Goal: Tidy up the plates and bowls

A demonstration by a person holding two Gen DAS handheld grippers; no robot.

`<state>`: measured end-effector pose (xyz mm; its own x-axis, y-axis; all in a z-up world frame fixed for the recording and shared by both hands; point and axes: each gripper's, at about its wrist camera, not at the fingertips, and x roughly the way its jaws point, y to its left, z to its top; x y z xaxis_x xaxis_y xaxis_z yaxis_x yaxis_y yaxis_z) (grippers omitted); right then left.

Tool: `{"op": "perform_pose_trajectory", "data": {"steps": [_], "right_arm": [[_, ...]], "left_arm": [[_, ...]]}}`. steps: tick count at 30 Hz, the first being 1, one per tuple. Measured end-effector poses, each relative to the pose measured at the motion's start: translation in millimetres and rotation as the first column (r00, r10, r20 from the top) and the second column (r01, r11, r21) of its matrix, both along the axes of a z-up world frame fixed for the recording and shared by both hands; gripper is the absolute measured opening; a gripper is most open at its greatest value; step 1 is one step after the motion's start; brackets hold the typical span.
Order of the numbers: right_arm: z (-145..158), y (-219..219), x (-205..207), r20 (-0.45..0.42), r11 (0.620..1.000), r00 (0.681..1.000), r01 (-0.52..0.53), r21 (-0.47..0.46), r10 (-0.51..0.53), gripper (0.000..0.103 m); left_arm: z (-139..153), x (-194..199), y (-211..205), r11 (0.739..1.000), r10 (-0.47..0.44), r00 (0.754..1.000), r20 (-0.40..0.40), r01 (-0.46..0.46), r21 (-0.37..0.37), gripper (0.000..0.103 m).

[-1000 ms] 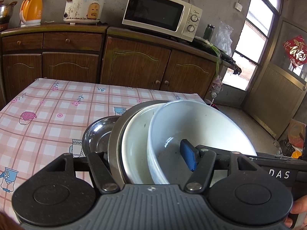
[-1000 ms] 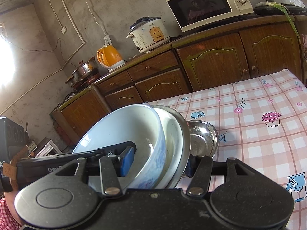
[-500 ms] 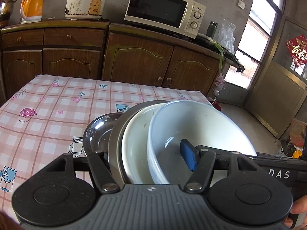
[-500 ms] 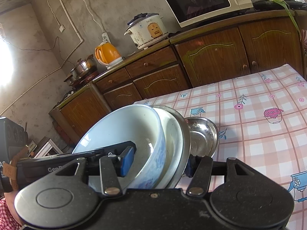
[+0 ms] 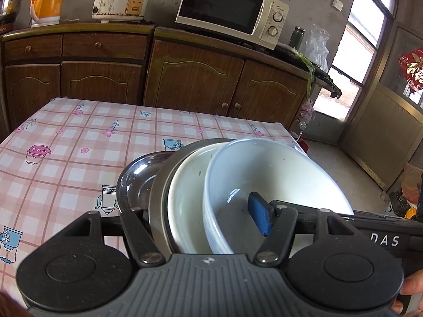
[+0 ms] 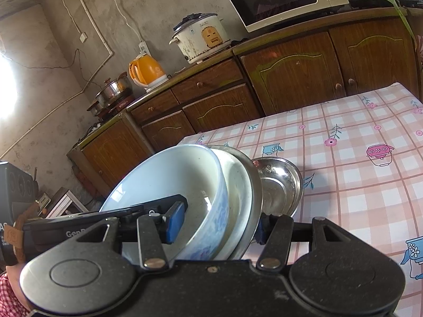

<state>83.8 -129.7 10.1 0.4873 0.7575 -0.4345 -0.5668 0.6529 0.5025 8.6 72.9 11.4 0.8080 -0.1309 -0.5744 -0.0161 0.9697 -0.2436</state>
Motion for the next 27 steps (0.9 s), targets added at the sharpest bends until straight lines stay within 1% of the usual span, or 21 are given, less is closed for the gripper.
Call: {"op": "perform_pose_trajectory", "data": {"steps": [27], "right_arm": [[-8.0, 4.3, 4.2, -0.014, 1.0, 1.0, -0.001, 0.001, 0.001, 0.065]], "left_arm": [[-8.1, 8.7, 4.8, 1.0, 0.004, 1.0, -0.016, -0.004, 0.0, 0.066]]}}
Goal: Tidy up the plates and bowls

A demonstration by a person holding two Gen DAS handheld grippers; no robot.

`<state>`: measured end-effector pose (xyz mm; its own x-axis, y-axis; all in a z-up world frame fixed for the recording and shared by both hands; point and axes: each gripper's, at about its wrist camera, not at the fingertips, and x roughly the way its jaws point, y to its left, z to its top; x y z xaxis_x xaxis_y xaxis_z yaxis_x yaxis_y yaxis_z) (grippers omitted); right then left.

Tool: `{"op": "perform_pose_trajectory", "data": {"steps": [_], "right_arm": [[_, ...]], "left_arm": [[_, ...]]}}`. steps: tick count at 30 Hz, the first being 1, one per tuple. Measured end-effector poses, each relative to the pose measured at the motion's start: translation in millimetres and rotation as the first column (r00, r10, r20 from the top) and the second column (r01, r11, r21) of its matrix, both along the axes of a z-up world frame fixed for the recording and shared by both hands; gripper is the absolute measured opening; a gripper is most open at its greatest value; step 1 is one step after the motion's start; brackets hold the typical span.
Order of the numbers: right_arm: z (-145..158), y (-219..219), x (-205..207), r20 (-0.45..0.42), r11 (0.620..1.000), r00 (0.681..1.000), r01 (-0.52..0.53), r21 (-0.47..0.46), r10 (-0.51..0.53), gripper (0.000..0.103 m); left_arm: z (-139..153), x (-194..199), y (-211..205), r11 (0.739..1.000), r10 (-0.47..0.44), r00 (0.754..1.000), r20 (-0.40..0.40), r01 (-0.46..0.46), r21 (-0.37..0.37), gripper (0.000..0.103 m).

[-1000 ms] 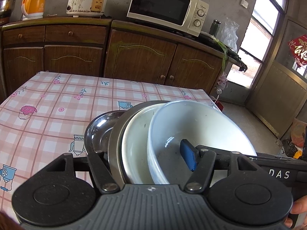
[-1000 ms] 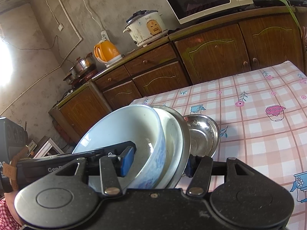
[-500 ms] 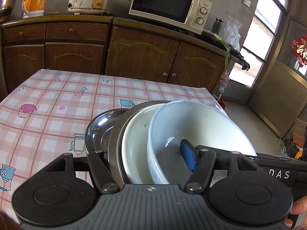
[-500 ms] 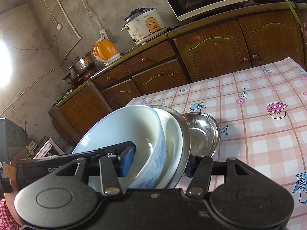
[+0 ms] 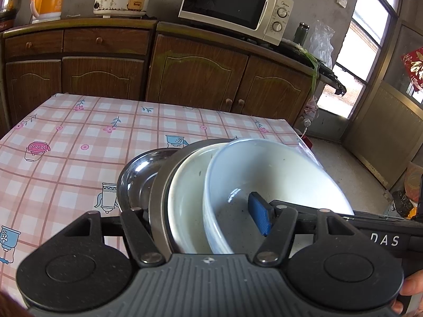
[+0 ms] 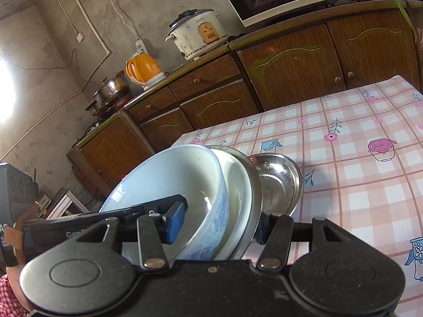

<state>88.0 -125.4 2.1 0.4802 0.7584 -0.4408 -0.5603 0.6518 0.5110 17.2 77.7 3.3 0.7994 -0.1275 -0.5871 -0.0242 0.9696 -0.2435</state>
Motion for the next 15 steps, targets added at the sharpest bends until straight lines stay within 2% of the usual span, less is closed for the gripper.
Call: {"op": "perform_pose_trajectory", "data": {"steps": [15], "right_arm": [[-1.9, 0.8, 1.4, -0.003, 1.0, 1.0, 0.0, 0.0, 0.0, 0.065]], "left_arm": [[-3.3, 2.5, 2.4, 1.0, 0.002, 1.0, -0.004, -0.002, -0.001, 0.065]]}}
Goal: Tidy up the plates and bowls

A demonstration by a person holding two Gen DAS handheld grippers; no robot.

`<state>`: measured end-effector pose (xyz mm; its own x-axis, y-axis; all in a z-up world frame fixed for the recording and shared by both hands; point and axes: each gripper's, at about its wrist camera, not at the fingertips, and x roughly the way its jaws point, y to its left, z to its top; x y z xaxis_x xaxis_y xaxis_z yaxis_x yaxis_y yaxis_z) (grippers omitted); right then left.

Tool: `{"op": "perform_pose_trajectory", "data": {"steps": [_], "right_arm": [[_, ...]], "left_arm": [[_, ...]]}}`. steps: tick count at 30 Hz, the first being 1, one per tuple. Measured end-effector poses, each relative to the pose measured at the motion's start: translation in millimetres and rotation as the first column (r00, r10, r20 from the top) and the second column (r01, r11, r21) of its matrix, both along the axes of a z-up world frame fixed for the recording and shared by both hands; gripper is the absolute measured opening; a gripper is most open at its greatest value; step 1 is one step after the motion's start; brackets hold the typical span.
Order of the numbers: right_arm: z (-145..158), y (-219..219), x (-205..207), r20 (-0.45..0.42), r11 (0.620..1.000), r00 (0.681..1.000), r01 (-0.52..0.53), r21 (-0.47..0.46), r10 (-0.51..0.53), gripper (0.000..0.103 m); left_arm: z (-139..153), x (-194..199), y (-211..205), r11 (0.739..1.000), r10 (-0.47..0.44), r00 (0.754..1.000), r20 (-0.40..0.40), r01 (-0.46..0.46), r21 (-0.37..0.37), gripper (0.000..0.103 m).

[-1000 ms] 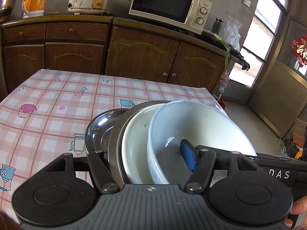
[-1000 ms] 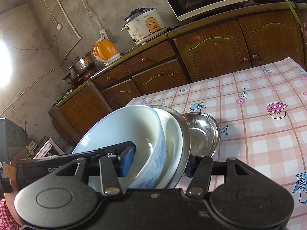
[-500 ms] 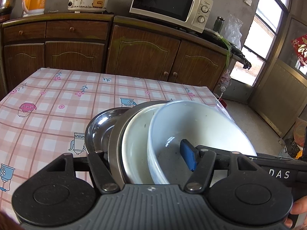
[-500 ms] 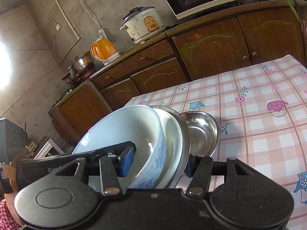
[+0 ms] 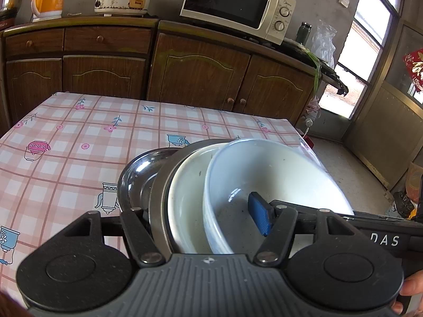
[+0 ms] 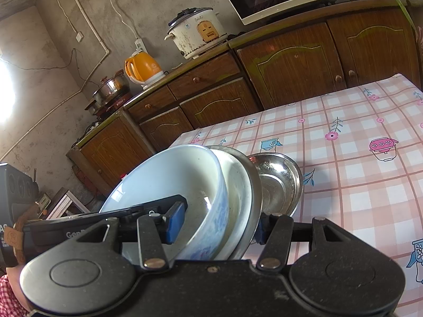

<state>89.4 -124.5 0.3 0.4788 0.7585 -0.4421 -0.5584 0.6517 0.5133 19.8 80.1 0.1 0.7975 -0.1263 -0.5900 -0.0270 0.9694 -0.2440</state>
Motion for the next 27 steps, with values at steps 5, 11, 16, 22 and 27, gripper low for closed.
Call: {"op": "perform_pose_trajectory", "data": {"steps": [5, 11, 16, 22, 27], "right_arm": [[-1.9, 2.0, 0.6, -0.001, 1.0, 1.0, 0.001, -0.001, -0.001, 0.065], [-2.4, 3.1, 0.7, -0.003, 1.0, 1.0, 0.001, -0.001, -0.001, 0.065], [-4.4, 5.3, 1.4, -0.006, 1.0, 1.0, 0.0, -0.003, 0.0, 0.065], [-7.6, 9.1, 3.7, -0.009, 1.0, 1.0, -0.001, -0.007, 0.001, 0.065], [-7.3, 10.3, 3.9, -0.011, 1.0, 1.0, -0.002, -0.007, 0.002, 0.065]], "left_arm": [[-0.2, 0.9, 0.2, 1.0, 0.001, 1.0, -0.001, -0.001, -0.003, 0.065], [-2.6, 4.1, 4.6, 1.0, 0.004, 1.0, -0.002, -0.004, -0.003, 0.065], [-3.6, 8.8, 6.6, 1.0, 0.006, 1.0, -0.006, -0.006, -0.002, 0.065], [-4.4, 11.0, 8.7, 1.0, 0.007, 1.0, -0.008, -0.007, -0.005, 0.065], [-4.3, 13.7, 8.5, 1.0, 0.007, 1.0, -0.007, -0.007, -0.002, 0.065]]}}
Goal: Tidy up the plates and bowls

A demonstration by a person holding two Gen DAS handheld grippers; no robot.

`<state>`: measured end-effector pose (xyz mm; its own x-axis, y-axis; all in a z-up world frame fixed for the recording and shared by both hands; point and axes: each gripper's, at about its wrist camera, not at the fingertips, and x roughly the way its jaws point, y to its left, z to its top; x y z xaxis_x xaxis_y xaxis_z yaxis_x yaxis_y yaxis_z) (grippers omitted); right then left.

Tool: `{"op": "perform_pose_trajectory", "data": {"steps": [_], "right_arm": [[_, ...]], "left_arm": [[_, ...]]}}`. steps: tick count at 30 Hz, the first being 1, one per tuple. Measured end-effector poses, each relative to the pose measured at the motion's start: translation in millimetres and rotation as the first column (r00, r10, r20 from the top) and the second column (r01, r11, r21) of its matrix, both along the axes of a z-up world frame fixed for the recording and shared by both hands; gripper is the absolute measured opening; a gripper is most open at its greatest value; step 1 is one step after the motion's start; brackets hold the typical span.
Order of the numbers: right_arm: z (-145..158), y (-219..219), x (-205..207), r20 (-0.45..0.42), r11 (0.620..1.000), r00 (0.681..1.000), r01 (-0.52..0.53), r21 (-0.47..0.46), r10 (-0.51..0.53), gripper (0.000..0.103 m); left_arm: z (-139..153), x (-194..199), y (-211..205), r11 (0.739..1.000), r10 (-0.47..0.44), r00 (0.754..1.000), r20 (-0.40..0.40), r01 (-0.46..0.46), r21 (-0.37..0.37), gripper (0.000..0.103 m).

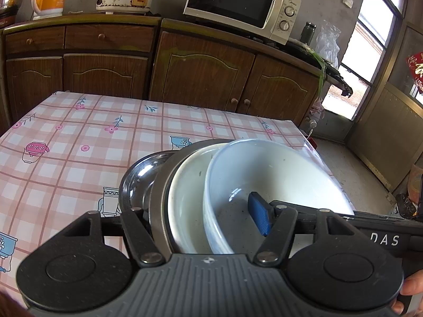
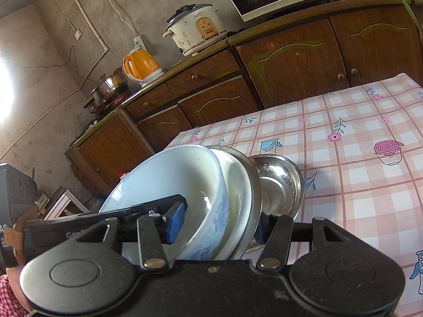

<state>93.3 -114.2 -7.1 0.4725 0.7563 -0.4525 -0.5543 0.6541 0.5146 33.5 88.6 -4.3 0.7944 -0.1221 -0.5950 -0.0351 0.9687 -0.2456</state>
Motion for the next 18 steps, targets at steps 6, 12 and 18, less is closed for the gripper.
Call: {"op": "perform_pose_trajectory", "data": {"steps": [6, 12, 18], "right_arm": [[0.3, 0.4, 1.1, -0.002, 1.0, 1.0, -0.001, -0.001, 0.001, 0.065], [-1.7, 2.7, 3.0, -0.007, 1.0, 1.0, -0.004, -0.004, 0.004, 0.065], [-1.6, 3.4, 4.0, -0.008, 1.0, 1.0, -0.005, -0.005, 0.005, 0.065]], "left_arm": [[-0.3, 3.0, 2.0, 1.0, 0.003, 1.0, -0.002, -0.003, -0.003, 0.065], [-0.8, 5.2, 3.9, 1.0, 0.004, 1.0, -0.003, -0.004, -0.004, 0.065], [-1.7, 7.5, 7.0, 1.0, 0.006, 1.0, -0.004, -0.006, -0.008, 0.065]]}}
